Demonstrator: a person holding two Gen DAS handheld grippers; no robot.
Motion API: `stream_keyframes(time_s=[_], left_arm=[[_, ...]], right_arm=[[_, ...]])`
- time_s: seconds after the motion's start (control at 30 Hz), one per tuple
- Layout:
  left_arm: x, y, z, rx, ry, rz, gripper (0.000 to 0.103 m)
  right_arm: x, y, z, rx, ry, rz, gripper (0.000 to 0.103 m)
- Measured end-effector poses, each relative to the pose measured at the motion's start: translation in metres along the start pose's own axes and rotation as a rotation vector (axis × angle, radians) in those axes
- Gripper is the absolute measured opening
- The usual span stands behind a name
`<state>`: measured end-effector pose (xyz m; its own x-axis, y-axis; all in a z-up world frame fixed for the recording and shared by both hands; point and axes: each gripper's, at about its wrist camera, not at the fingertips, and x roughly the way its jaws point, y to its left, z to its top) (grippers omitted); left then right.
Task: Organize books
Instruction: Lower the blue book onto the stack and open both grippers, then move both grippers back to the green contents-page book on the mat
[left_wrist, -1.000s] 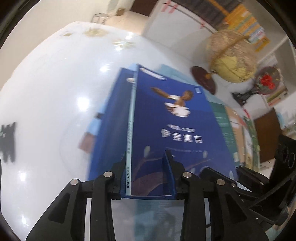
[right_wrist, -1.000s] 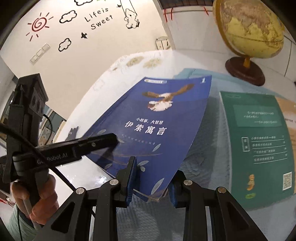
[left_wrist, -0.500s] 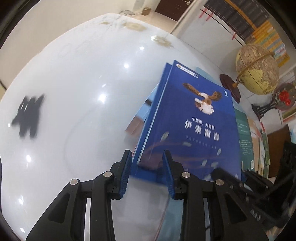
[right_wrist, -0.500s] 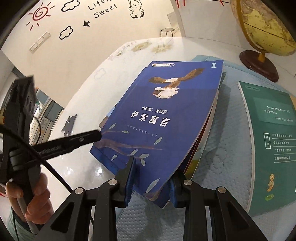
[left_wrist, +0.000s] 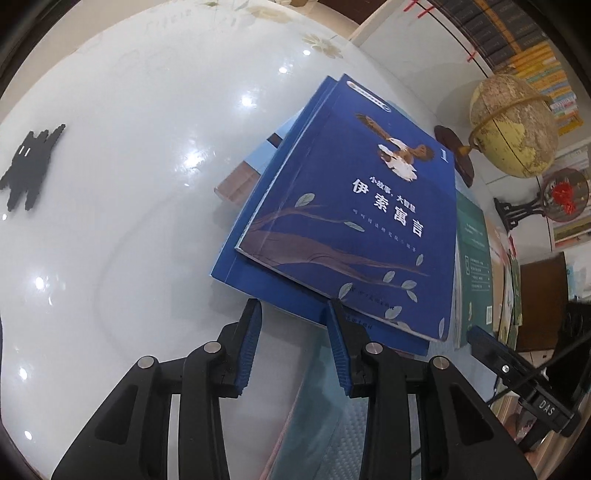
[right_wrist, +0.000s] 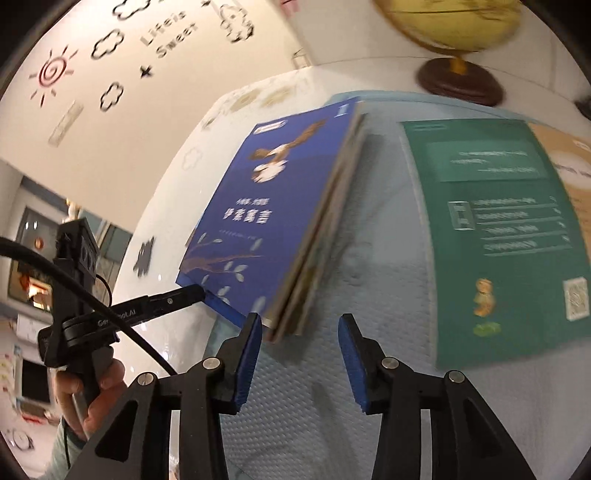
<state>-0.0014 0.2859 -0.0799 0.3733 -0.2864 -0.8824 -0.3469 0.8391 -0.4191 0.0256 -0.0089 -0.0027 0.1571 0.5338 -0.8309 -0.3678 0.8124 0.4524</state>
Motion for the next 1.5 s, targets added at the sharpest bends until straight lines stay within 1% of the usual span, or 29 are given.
stream_keyframes(time_s=[0.03,0.17,0.27,0.33,0.37,0.4,0.43,0.47,0.53,0.6,0.63,0.7,0.73,0.77,0.8,0.83,0.9,0.93,0.97,1.0,1.03,1.1,1.13,1.17,1.23,1.3,1.37,1.43,1.5], left_arm=[[0.0,0.001,0.002,-0.005,-0.003,0.001,0.032],[0.0,-0.001,0.012,0.012,-0.03,0.047,0.032],[-0.001,0.002,0.015,0.001,-0.036,0.055,0.032],[-0.009,-0.004,0.01,0.02,-0.083,0.112,0.032],[-0.016,-0.01,0.005,0.042,-0.126,0.144,0.032],[-0.024,-0.02,-0.001,0.075,-0.172,0.158,0.032],[-0.029,-0.031,-0.006,0.107,-0.197,0.15,0.032],[-0.031,-0.039,-0.009,0.126,-0.2,0.14,0.032],[-0.028,-0.07,-0.016,0.188,-0.187,0.1,0.035],[-0.017,-0.106,-0.022,0.276,-0.156,0.066,0.037],[-0.01,-0.128,-0.026,0.33,-0.138,0.044,0.043],[0.005,-0.163,-0.034,0.396,-0.12,-0.025,0.066],[0.012,-0.176,-0.037,0.41,-0.109,-0.054,0.086],[0.022,-0.189,-0.038,0.423,-0.093,-0.084,0.09],[0.034,-0.201,-0.039,0.438,-0.078,-0.09,0.09],[0.048,-0.211,-0.039,0.448,-0.064,-0.06,0.089],[0.071,-0.221,-0.036,0.444,-0.04,0.002,0.083],[0.08,-0.224,-0.035,0.439,-0.026,0.029,0.073],[0.088,-0.226,-0.035,0.437,-0.011,0.051,0.066],[0.096,-0.228,-0.037,0.437,0.0,0.079,0.066],[0.097,-0.23,-0.039,0.448,-0.018,0.098,0.066],[0.097,-0.235,-0.045,0.482,-0.027,0.096,0.066],[0.095,-0.237,-0.048,0.49,-0.024,0.084,0.068],[0.094,-0.236,-0.05,0.49,-0.023,0.083,0.066],[0.09,-0.232,-0.056,0.492,0.001,0.049,0.066],[0.089,-0.232,-0.065,0.488,0.029,0.017,0.066],[0.084,-0.225,-0.079,0.489,0.045,0.009,0.066],[0.078,-0.22,-0.102,0.493,0.06,0.006,0.066],[0.074,-0.22,-0.125,0.502,0.066,0.007,0.066]], right_arm=[[-0.003,-0.002,-0.001,0.004,-0.006,-0.007,0.042],[-0.02,-0.015,-0.01,-0.003,-0.039,-0.055,0.042],[-0.029,-0.025,-0.022,0.01,-0.042,-0.067,0.042],[-0.035,-0.036,-0.032,0.03,-0.043,-0.081,0.043],[-0.04,-0.046,-0.038,0.048,-0.043,-0.096,0.045],[-0.045,-0.055,-0.042,0.064,-0.047,-0.108,0.051],[-0.047,-0.061,-0.044,0.076,-0.052,-0.12,0.054],[-0.055,-0.074,-0.048,0.099,-0.068,-0.138,0.057],[-0.065,-0.095,-0.049,0.135,-0.081,-0.162,0.057],[-0.073,-0.116,-0.046,0.179,-0.09,-0.176,0.057],[-0.077,-0.125,-0.044,0.195,-0.098,-0.176,0.057],[-0.087,-0.146,-0.036,0.234,-0.13,-0.173,0.057],[-0.089,-0.155,-0.031,0.244,-0.142,-0.185,0.057],[-0.09,-0.164,-0.024,0.247,-0.151,-0.202,0.057],[-0.089,-0.17,-0.018,0.246,-0.154,-0.217,0.057],[-0.085,-0.177,-0.011,0.24,-0.148,-0.236,0.056],[-0.078,-0.183,0.001,0.225,-0.132,-0.226,0.034],[-0.074,-0.187,0.005,0.221,-0.118,-0.23,0.034],[-0.07,-0.187,0.006,0.207,-0.124,-0.243,0.032],[-0.07,-0.185,0.008,0.187,-0.13,-0.246,0.032],[-0.069,-0.184,0.007,0.172,-0.123,-0.246,0.032],[-0.065,-0.174,0.002,0.119,-0.107,-0.254,0.032],[-0.063,-0.172,0.0,0.104,-0.101,-0.248,0.032],[-0.061,-0.168,-0.002,0.087,-0.091,-0.235,0.032],[-0.061,-0.162,-0.01,0.067,-0.079,-0.275,0.033],[-0.066,-0.16,-0.021,0.066,-0.065,-0.282,0.033],[-0.074,-0.161,-0.045,0.101,-0.043,-0.249,0.033],[-0.079,-0.161,-0.065,0.125,-0.021,-0.23,0.033],[-0.083,-0.155,-0.097,0.126,0.021,-0.242,0.033]])
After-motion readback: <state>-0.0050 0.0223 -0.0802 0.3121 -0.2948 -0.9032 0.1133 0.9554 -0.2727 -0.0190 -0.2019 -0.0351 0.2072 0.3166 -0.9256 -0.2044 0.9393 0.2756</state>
